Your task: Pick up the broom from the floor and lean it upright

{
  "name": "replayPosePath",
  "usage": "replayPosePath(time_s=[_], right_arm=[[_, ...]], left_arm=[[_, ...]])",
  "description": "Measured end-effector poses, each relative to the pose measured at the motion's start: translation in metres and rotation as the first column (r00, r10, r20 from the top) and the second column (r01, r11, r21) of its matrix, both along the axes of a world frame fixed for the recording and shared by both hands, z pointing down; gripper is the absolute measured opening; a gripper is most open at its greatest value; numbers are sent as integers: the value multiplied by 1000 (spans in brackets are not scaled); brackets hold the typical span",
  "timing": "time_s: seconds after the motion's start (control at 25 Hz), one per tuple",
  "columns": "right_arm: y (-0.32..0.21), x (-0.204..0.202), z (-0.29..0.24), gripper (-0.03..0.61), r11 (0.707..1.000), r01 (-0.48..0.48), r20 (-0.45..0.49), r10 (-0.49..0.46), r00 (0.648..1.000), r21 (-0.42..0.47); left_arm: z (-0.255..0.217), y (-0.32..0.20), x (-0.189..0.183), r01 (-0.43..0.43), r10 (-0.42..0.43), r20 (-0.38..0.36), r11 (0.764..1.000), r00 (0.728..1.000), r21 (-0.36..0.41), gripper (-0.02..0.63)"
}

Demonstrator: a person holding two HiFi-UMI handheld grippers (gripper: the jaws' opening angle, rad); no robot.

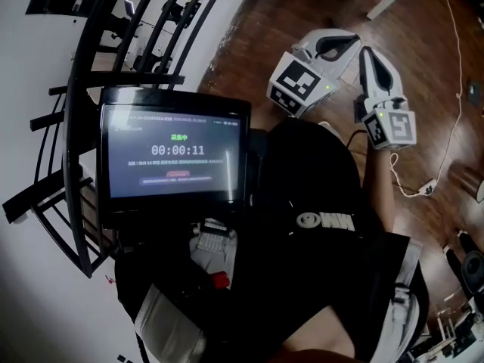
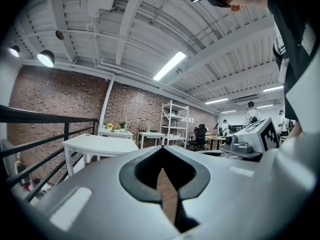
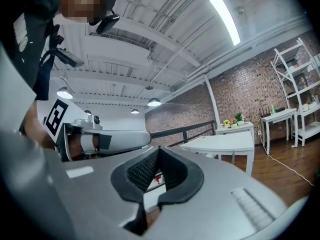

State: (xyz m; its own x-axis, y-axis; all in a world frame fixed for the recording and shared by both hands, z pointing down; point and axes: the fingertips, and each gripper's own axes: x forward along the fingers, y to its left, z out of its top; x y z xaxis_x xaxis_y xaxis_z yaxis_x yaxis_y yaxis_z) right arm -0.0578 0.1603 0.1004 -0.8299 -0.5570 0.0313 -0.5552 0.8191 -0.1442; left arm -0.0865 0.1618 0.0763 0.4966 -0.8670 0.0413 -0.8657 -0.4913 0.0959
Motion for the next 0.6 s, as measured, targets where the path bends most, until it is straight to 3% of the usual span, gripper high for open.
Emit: replayPosePath(time_s=[0.4, 0.6], right_arm=[[4, 4, -2, 3, 1000, -12, -16, 13, 1000, 23], [11, -17, 1, 2, 1000, 26, 25, -26, 999, -4]], left_arm=[[2, 2, 6, -13, 13, -3, 1000, 1000, 18, 19], [6, 11, -13, 21, -20, 40, 999, 999, -27, 19]])
